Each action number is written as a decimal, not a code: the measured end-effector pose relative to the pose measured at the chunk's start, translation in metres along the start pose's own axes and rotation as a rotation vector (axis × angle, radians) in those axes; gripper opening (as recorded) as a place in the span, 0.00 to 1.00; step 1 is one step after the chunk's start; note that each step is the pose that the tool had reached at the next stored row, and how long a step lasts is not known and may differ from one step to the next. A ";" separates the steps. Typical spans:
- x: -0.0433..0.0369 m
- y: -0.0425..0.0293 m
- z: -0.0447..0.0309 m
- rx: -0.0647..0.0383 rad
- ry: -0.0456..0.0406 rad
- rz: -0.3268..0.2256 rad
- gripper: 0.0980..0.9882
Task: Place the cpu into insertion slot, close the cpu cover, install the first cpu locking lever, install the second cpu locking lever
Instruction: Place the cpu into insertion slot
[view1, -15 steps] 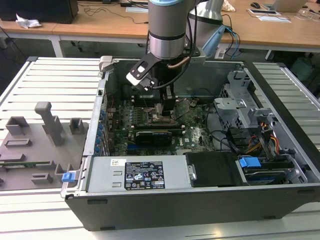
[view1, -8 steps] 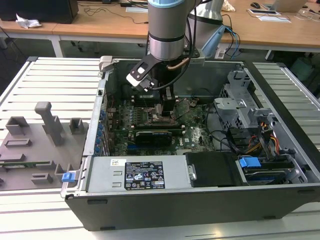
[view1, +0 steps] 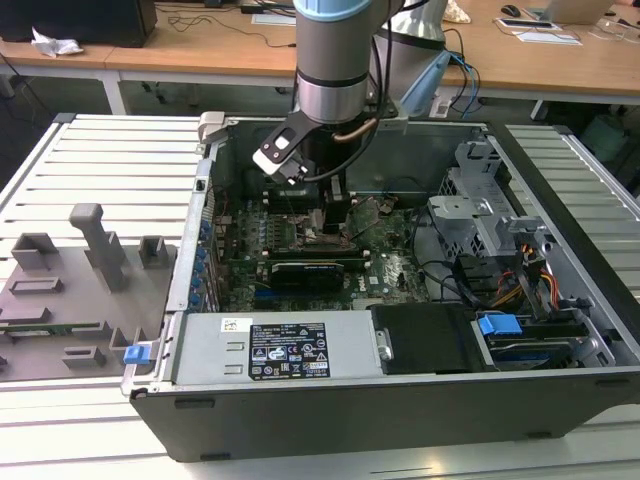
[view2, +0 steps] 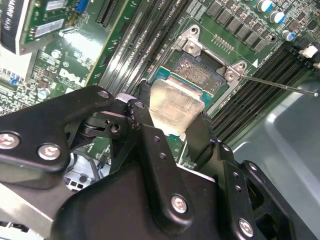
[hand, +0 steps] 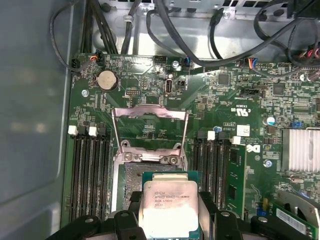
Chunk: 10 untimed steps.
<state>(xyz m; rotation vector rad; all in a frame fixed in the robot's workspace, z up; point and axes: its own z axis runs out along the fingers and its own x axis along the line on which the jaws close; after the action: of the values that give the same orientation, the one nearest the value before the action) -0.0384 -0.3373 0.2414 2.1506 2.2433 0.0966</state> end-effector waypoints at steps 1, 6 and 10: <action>0.0010 0.0000 0.0009 0.000 0.0001 0.001 0.48; 0.0085 -0.0004 0.0109 0.000 -0.0012 0.021 0.48; 0.0107 -0.0019 0.0167 0.000 -0.0008 0.022 0.48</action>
<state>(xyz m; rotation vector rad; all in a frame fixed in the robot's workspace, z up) -0.0396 -0.3263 0.2249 2.1748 2.2197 0.0966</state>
